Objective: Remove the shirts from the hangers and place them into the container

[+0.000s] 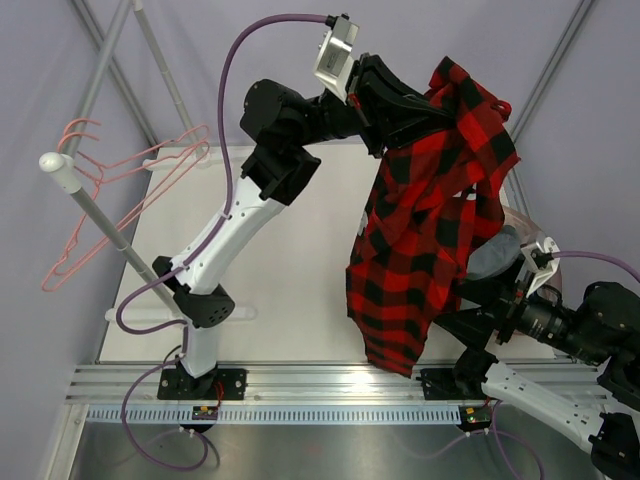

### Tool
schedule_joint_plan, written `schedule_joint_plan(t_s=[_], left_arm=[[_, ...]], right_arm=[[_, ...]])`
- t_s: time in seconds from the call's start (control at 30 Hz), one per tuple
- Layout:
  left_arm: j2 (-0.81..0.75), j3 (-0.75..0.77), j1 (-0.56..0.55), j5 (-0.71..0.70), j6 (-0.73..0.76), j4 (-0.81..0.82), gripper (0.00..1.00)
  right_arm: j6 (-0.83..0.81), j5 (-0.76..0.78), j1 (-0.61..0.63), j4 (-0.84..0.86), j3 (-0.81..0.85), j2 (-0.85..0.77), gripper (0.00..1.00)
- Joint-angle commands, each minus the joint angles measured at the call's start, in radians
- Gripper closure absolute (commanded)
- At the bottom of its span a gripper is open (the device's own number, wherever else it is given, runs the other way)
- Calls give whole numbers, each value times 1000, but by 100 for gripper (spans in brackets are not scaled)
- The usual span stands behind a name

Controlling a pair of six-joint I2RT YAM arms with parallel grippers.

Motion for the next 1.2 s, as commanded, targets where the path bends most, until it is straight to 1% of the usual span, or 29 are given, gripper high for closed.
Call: schedule_joint_plan(t_s=[0.0,0.07,0.17,0.2,0.23,0.37,0.43,0.47,0.53,0.57,0.6,0.7,0.8,0.83,0.87,1.03,1.07,1.1,1.13,1.17], left_arm=[[-60,22,46,-78,4,-47,100],[-57,17,53,-93,-17,-77,100],[-60,-1,52,-112,-66,-81,100],[-63,-7,52,-121,-82,-82,100],[-66,-7,47,-145,-96,-96,100],[-92,-16,30,-207,-65,-200,100],[-106,-59,20,-220,-86,-200,100],[-117,-69,12,-221,-88,-197,100],[-126,-73,-20,-233,-71,-212,100],[-135,-78,-32,-239,-67,-225,100],[-141,-79,-60,-247,-64,-228,100],[-160,-78,-111,-273,-54,-246,100],[-180,-90,-131,-308,-88,-249,100],[-181,-95,-134,-317,-115,-246,100],[-186,-99,-140,-317,-125,-237,100],[-203,-128,-160,-316,-162,-202,100],[-204,-132,-167,-316,-165,-189,100],[-207,-136,-172,-322,-171,-186,100],[-212,-139,-174,-319,-177,-176,100],[-215,-144,-175,-316,-186,-163,100]], right_arm=[[-5,-95,0,34,19,-22,1],[-38,-115,0,23,34,14,1],[-77,-66,0,11,48,80,0],[-90,-8,0,33,42,100,1],[-97,9,0,50,39,107,1],[-127,72,0,122,54,142,1],[-152,101,0,141,72,194,1],[-166,142,0,158,83,227,0],[-172,268,1,179,82,246,0],[-175,319,1,193,63,254,1],[-170,413,1,225,50,252,0],[-181,489,1,312,-9,254,1],[-178,546,1,388,-67,271,1],[-176,554,1,424,-117,268,0],[-179,558,1,489,-139,266,1],[-175,606,3,622,-242,294,1],[-176,594,1,677,-253,301,1],[-179,585,3,699,-260,304,4],[-176,583,3,719,-270,318,11],[-176,581,3,754,-271,327,38]])
